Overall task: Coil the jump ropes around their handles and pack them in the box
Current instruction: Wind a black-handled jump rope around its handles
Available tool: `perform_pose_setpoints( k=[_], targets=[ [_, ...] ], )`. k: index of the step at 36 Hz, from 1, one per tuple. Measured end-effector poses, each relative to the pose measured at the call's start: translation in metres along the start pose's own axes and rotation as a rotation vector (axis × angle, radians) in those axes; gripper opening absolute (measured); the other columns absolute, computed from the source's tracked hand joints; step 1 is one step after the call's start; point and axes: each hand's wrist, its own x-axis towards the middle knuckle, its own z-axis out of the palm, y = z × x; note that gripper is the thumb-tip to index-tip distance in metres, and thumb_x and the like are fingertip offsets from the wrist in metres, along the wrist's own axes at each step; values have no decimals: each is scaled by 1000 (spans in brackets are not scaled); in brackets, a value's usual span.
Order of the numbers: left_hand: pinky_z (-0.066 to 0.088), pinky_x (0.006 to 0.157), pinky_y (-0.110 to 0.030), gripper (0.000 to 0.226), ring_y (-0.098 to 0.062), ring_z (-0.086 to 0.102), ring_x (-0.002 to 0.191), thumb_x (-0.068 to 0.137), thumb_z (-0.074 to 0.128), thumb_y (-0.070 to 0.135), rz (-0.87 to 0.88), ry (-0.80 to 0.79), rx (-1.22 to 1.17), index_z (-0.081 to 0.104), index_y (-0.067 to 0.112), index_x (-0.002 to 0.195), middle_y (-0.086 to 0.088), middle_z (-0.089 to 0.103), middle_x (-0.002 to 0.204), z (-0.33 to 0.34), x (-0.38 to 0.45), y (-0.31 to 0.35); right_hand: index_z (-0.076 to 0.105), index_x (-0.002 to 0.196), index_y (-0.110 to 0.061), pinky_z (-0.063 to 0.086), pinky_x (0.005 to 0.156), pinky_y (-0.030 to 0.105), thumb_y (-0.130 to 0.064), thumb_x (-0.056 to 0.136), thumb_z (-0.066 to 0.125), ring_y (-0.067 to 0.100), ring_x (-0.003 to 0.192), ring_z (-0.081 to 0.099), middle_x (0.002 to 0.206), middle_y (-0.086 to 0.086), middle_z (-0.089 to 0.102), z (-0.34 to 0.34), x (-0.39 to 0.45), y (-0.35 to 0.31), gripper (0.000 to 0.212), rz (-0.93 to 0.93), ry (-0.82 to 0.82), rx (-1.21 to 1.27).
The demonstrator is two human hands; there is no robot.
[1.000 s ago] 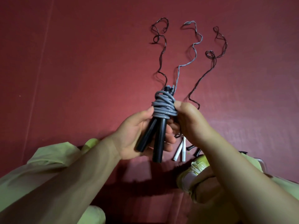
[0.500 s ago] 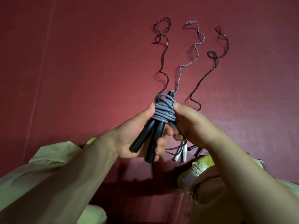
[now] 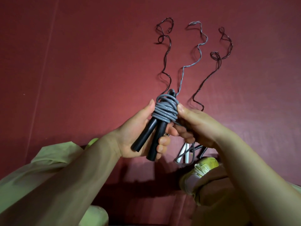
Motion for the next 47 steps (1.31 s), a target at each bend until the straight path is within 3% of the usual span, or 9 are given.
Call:
perform_pose_setpoints(
  k=[4, 8, 15, 21, 25, 34, 38, 43, 47],
  targets=[
    [34, 56, -29, 78, -18, 44, 48, 65, 34, 82, 13, 158, 48, 61, 9, 70, -4, 46, 57, 5, 3, 4, 46, 64, -15, 23, 44, 24, -83, 69, 52, 15, 42, 21, 50, 1, 26, 1, 4, 2, 69, 27, 111, -129],
    [41, 43, -21, 82, -19, 45, 40, 67, 39, 85, 104, 388, 167, 55, 4, 70, -9, 48, 53, 2, 12, 2, 51, 69, -15, 27, 46, 25, -74, 86, 38, 13, 43, 22, 53, 1, 27, 3, 8, 6, 63, 50, 166, -187],
    [43, 66, -32, 62, -18, 49, 59, 71, 50, 78, 163, 689, 753, 60, 17, 71, 1, 55, 64, -3, 15, -7, 48, 83, -23, 25, 46, 24, -82, 72, 38, 9, 48, 28, 63, -4, 41, 9, 10, 12, 61, 86, 105, -137],
    [41, 67, -27, 43, -7, 48, 61, 85, 50, 64, 163, 662, 864, 58, 26, 67, 13, 52, 64, -3, 15, -11, 46, 71, -23, 23, 45, 24, -72, 68, 50, 10, 47, 30, 62, -4, 41, 7, 11, 12, 49, 137, 122, -153],
    [42, 69, -31, 67, -18, 51, 64, 54, 59, 74, 126, 531, 673, 64, 14, 83, -3, 55, 75, -2, 9, -4, 47, 64, -24, 18, 47, 27, -62, 64, 55, 11, 47, 24, 59, -3, 38, 4, 11, 10, 38, 39, 162, -81],
    [59, 63, -36, 61, -22, 71, 65, 48, 85, 61, 37, -134, 12, 75, 11, 81, -10, 72, 74, 0, 0, -3, 50, 92, -7, 27, 39, 18, -62, 50, 66, 9, 43, 25, 54, 2, 34, 3, 9, 6, 71, -140, -25, 176],
    [58, 54, -33, 56, -16, 65, 51, 37, 91, 55, 41, -20, -19, 73, 12, 69, -3, 64, 60, 7, 0, -7, 56, 84, -9, 31, 47, 19, -71, 67, 47, 15, 53, 32, 58, 2, 40, 2, 6, 7, 65, -161, 46, -52],
    [56, 52, -30, 44, -15, 59, 45, 67, 56, 50, 115, 265, 130, 59, 7, 78, -2, 61, 57, 13, 0, -3, 52, 72, -18, 27, 50, 28, -63, 83, 46, 18, 55, 30, 57, -6, 45, 2, 4, 5, 47, -144, 63, -98],
    [55, 54, -30, 45, -17, 59, 47, 67, 57, 49, 139, 372, 237, 58, 7, 83, -2, 63, 58, 11, 2, -3, 47, 71, -17, 24, 48, 26, -62, 83, 44, 13, 51, 28, 54, -9, 44, 2, 5, 5, 47, -60, 91, -127]
  ],
)
